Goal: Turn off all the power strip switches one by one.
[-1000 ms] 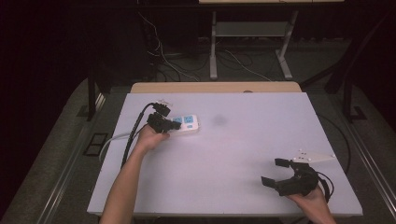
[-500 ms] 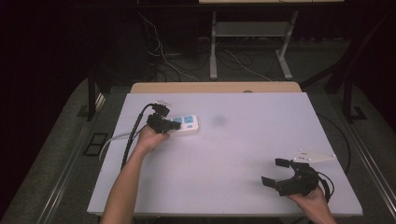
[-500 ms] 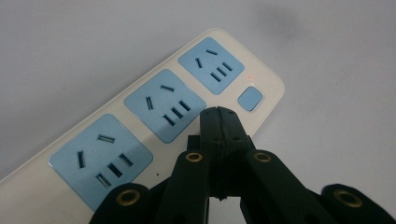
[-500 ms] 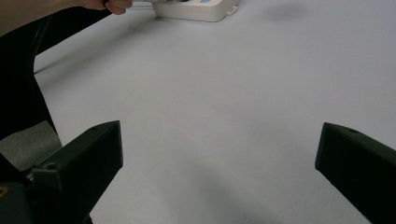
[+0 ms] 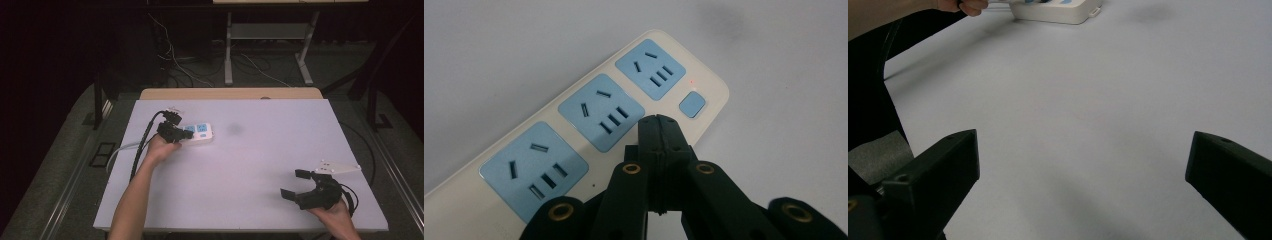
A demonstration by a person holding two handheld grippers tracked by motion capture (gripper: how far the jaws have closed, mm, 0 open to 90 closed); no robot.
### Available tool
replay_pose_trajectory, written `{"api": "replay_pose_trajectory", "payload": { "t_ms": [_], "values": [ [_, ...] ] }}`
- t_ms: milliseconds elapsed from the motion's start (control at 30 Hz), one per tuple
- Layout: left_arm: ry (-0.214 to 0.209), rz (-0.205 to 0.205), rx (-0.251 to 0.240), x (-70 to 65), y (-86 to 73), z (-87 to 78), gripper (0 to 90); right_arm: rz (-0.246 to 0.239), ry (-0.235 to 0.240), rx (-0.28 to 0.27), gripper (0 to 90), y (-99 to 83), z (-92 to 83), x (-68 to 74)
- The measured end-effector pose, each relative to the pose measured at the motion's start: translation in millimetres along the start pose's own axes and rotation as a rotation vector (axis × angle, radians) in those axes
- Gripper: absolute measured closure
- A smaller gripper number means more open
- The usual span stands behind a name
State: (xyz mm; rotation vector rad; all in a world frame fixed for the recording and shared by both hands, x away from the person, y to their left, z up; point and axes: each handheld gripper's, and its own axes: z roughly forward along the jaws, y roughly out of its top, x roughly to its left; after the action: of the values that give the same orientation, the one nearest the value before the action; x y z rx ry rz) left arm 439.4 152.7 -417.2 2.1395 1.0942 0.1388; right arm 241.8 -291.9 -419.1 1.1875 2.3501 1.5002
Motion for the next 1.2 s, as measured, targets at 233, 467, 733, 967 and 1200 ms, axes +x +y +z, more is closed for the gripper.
{"api": "replay_pose_trajectory", "payload": {
  "t_ms": [233,467,733,967,1200],
  "values": [
    [0.002,0.008,-0.023,2.0,-0.8,-6.5,89.5,0.002,0.002,-0.001,0.7,0.1,0.4,-0.3],
    [-0.019,0.034,-0.068,-5.1,10.8,-18.8,89.3,0.011,0.001,-0.005,0.7,0.0,0.2,-2.0],
    [-0.006,0.071,-0.062,-13.6,23.6,-22.3,89.3,0.010,0.006,-0.004,0.7,0.0,0.0,-1.6],
    [-0.008,0.096,-0.057,-21.9,32.7,-21.2,89.3,0.010,0.005,-0.004,0.6,0.2,0.3,-1.8],
    [-0.006,0.106,-0.049,-26.7,37.7,-15.1,89.2,0.010,0.006,-0.005,0.6,0.2,0.2,-1.6]
  ]
}}
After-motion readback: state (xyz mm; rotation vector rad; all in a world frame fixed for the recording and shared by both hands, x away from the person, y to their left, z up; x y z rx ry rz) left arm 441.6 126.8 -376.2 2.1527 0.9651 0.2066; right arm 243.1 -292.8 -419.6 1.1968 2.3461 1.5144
